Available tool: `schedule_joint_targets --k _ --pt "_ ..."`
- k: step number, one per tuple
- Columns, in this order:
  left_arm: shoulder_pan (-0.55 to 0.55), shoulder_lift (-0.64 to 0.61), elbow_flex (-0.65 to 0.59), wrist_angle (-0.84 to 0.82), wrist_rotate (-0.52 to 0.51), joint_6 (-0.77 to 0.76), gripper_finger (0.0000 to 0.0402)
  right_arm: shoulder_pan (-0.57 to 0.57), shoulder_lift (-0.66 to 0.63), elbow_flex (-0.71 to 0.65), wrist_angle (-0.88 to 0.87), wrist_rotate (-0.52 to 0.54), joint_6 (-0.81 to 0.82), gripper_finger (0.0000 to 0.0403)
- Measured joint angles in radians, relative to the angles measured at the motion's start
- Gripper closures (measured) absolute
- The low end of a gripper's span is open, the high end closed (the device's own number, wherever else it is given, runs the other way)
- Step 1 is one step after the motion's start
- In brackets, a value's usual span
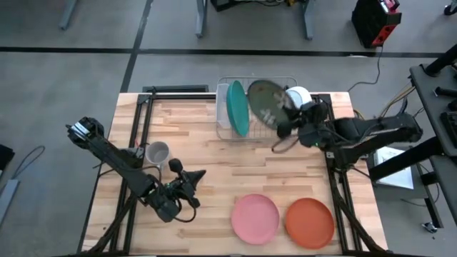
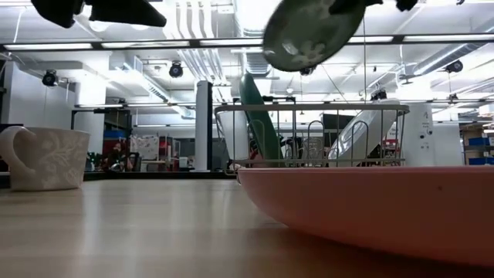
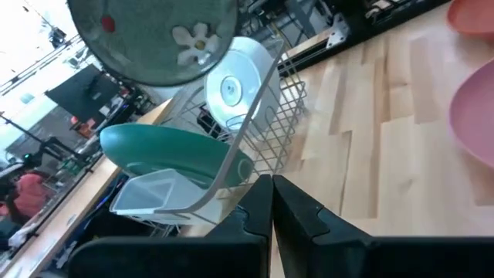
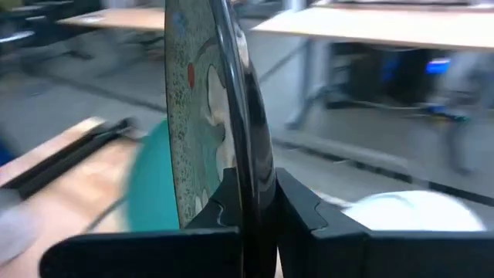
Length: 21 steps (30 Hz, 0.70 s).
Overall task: Sort dishes
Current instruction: Put the green plate in the dish rack
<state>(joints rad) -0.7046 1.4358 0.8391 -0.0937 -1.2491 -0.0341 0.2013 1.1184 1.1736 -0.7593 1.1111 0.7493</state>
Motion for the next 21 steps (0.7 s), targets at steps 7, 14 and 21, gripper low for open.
schedule_joint_targets --k 7,14,21 --pt "0.084 0.0 0.0 0.005 -0.026 0.041 0.0401 -0.194 0.04 0.008 -0.098 0.002 0.047 0.0384" --pt "0.226 0.0 0.0 0.014 -0.133 0.119 0.0401 -0.392 0.118 0.008 -0.189 -0.131 0.103 0.0385" --pt "0.348 -0.002 0.001 -0.004 -0.151 0.048 0.0401 -0.464 0.194 0.059 -0.248 -0.23 0.144 0.0385"
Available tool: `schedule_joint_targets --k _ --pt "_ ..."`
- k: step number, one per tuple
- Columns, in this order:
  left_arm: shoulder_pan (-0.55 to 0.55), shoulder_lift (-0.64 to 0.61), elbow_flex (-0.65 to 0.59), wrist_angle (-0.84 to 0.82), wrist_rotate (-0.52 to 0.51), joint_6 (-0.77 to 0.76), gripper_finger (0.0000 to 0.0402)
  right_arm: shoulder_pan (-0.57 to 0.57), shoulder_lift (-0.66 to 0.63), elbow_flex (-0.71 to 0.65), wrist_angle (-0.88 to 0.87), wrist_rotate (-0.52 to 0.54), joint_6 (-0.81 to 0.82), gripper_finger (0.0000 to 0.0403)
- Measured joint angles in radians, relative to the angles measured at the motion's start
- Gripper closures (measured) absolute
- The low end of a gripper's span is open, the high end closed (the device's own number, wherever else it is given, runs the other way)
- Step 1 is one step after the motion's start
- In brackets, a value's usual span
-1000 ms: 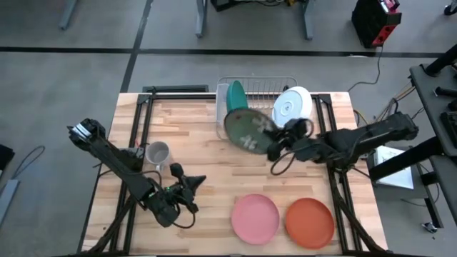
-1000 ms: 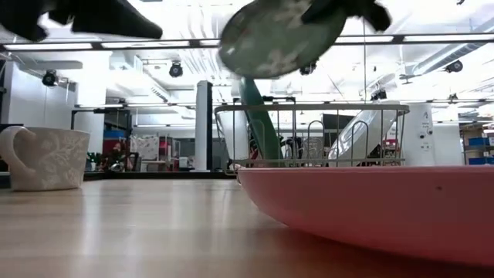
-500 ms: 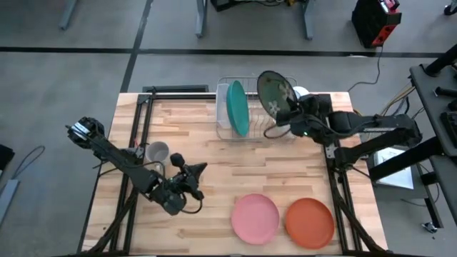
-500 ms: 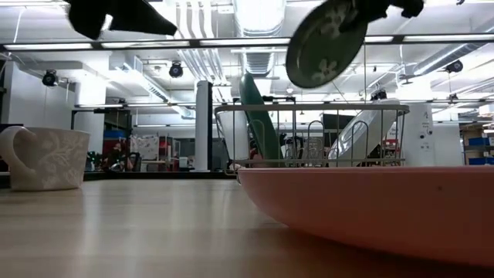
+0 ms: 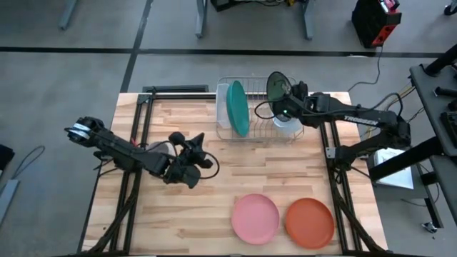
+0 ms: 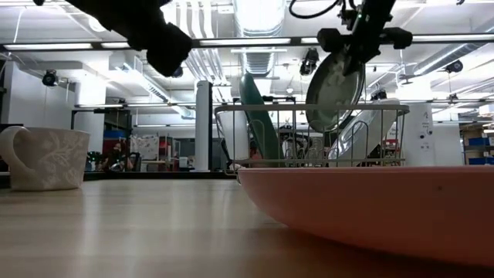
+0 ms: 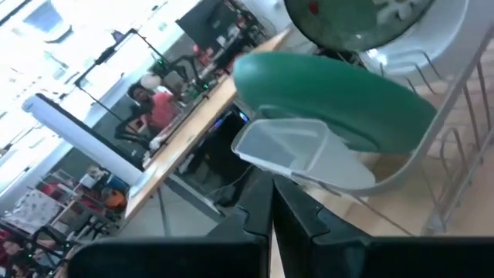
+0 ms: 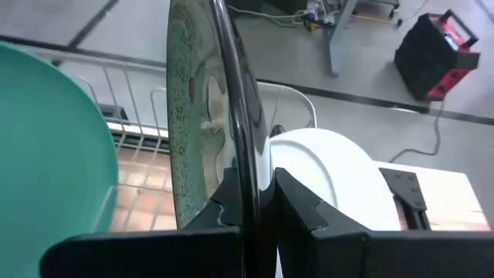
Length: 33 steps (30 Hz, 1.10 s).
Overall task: Sort dishes
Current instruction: Put the green plate in the dish rack
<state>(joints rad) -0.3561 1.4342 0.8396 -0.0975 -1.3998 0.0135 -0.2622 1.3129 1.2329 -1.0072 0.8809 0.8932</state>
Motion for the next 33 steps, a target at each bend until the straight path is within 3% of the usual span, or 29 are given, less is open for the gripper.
schedule_joint_targets --k 28,33 --pt "0.005 0.004 -0.006 -0.03 0.052 -0.024 0.0401 -0.047 0.194 0.033 -0.043 -0.014 0.09 0.0386" --pt "0.005 0.004 -0.007 -0.03 0.052 -0.027 0.0401 -0.047 0.229 0.033 -0.044 -0.061 0.142 0.0359"
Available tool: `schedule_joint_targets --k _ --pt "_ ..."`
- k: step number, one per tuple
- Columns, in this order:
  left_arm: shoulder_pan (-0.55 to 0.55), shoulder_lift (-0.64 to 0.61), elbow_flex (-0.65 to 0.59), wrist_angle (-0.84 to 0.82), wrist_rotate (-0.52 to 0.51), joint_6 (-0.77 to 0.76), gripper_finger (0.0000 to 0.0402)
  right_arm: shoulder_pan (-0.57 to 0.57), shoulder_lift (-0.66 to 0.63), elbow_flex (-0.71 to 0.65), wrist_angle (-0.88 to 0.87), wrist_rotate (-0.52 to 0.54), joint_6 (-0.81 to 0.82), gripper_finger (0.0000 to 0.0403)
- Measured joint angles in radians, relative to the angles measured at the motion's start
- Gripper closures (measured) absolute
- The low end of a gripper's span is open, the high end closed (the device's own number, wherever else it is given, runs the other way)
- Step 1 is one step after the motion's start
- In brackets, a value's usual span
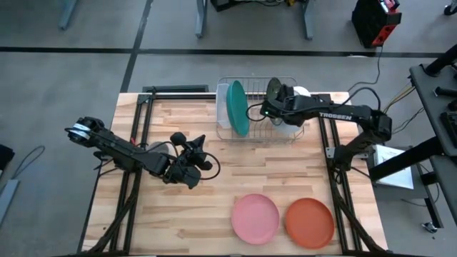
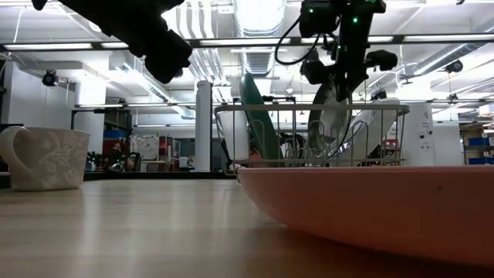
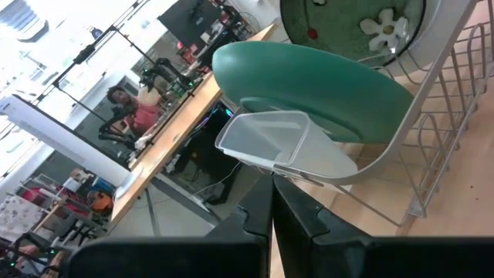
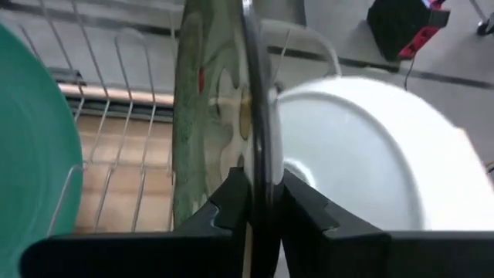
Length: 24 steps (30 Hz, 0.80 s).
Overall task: Sort dishes
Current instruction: Put the green plate in the dish rack
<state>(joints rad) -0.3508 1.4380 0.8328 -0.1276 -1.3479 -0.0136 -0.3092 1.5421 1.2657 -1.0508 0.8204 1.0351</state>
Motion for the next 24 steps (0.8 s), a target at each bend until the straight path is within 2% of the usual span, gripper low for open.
schedule_joint_targets --k 5,15,24 --pt "0.0 0.0 -0.004 0.0 0.007 -0.002 0.0401 0.002 0.036 0.004 -0.006 -0.036 0.004 0.0339" --pt "0.001 0.0 -0.005 0.001 0.008 -0.004 0.0401 0.015 0.052 0.007 -0.006 -0.101 0.015 0.0337" --pt "0.001 0.0 -0.005 0.001 0.01 -0.007 0.0401 0.016 0.029 0.017 -0.038 -0.185 0.008 0.0271"
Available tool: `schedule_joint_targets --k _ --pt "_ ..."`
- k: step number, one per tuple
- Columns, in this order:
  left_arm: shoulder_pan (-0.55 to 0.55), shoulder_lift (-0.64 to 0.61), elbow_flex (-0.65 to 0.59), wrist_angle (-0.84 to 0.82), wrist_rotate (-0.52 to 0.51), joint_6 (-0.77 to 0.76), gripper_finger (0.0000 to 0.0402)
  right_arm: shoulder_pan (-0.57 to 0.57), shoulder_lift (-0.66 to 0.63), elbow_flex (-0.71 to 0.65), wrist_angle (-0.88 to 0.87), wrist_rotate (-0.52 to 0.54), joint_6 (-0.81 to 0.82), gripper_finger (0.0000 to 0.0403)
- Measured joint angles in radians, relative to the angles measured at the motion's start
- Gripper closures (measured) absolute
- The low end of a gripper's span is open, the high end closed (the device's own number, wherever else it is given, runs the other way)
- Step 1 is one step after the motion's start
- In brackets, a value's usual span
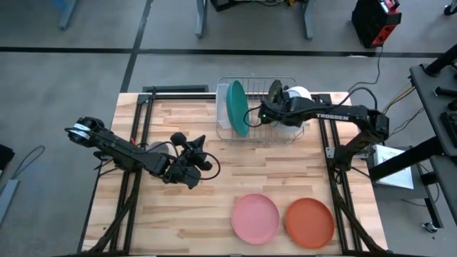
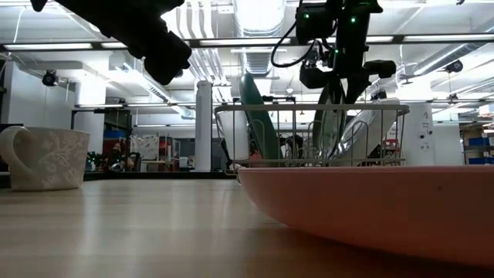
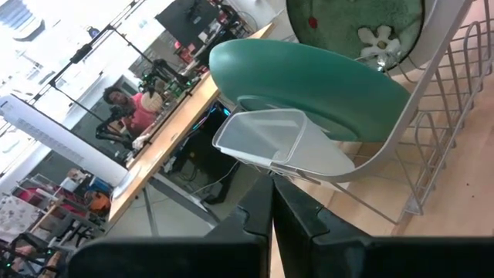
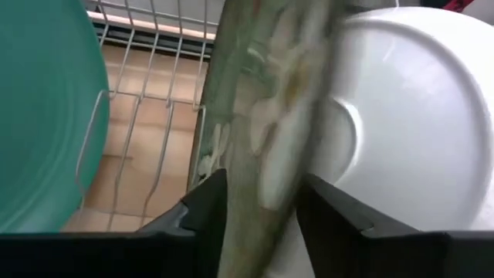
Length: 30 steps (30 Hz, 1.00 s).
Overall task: Sort dishes
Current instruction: Put the green plate in the dish rack
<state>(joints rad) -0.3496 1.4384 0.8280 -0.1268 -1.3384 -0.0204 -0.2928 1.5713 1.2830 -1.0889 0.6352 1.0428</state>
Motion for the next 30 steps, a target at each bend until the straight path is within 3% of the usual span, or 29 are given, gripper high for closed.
schedule_joint_targets --k 12,25,30 --pt "0.0 0.0 0.0 0.0 0.022 0.0 0.0401 0.0 -0.015 0.044 -0.047 -0.066 -0.023 0.0205" --pt "0.001 0.0 -0.004 0.0 0.023 0.0 0.0401 0.031 -0.107 0.084 -0.175 -0.09 0.011 0.0177" --pt "0.001 0.0 -0.006 -0.003 0.083 0.008 0.0401 0.062 -0.175 0.084 -0.177 -0.091 0.029 0.0179"
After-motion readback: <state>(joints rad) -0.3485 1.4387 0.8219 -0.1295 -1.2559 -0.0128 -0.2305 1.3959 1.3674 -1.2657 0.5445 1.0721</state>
